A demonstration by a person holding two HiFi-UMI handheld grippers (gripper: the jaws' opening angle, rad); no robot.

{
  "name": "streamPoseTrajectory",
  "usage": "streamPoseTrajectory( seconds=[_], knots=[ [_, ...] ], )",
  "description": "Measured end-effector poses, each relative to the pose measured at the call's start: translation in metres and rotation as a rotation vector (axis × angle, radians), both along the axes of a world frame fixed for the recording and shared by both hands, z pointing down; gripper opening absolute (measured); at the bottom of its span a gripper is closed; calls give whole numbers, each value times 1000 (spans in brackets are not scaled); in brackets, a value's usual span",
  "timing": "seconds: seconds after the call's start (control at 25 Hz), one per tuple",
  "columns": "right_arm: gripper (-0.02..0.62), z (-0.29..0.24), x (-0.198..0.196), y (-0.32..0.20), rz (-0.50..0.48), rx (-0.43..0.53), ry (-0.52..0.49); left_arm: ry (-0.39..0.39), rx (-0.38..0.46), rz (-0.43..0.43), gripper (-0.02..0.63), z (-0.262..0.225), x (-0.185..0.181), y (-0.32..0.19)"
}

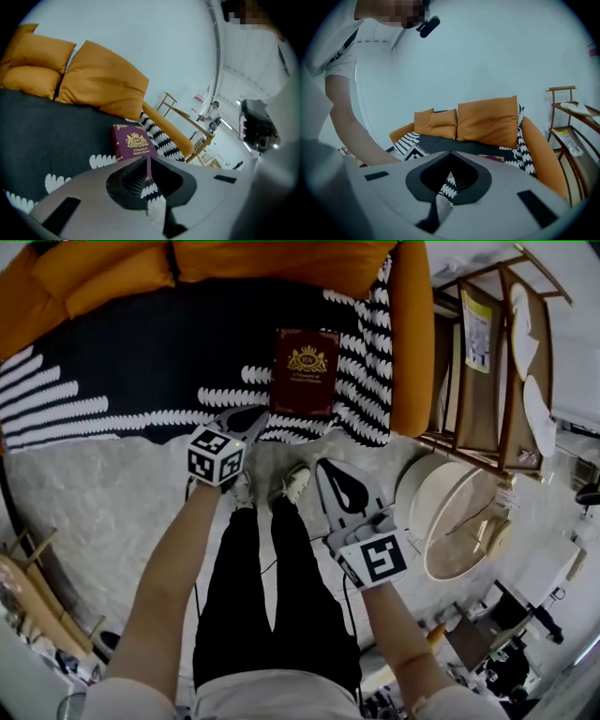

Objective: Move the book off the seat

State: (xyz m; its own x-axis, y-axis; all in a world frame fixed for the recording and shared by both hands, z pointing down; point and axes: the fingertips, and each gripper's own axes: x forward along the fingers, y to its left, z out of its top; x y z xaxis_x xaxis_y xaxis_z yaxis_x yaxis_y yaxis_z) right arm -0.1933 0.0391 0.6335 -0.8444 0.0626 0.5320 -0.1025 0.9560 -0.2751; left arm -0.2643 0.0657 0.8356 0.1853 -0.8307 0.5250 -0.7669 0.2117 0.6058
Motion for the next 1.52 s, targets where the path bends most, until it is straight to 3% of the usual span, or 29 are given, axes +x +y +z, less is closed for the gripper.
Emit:
streamPoseTrajectory(
  seconds=[0.08, 0.16, 0.24, 0.48, 0.64, 0.84, 1.12, 1.32, 1.52],
  knots=[
    [21, 13, -3, 4, 18, 0, -1, 94, 6, -49, 46, 26, -4, -7],
    [21, 26, -3, 8, 33, -6, -1, 188, 15, -117, 150, 50, -8, -12],
    [21, 39, 0, 11, 35, -5, 10, 256, 23, -167, 213, 72, -8, -16],
    [21, 68, 16, 13, 59, 2, 53, 388, -14, -131, 363, 122, 3, -19],
    [21, 83, 23, 22, 85, -16, 66, 512, 6, -125, 373, 128, 7, -26],
    [21, 91, 25, 34, 105, -55, 77, 599, 85, -132, 373, 114, 9, -23],
    [21, 93, 31, 25, 115, -57, 90, 604, 102, -109, 372, 109, 19, -26],
    [21, 95, 32, 18, 110, -52, 92, 639, 86, -54, 372, 112, 51, -35],
    [21, 104, 38, 17, 101, -59, 105, 689, 76, -158, 364, 129, 59, -63]
  ],
)
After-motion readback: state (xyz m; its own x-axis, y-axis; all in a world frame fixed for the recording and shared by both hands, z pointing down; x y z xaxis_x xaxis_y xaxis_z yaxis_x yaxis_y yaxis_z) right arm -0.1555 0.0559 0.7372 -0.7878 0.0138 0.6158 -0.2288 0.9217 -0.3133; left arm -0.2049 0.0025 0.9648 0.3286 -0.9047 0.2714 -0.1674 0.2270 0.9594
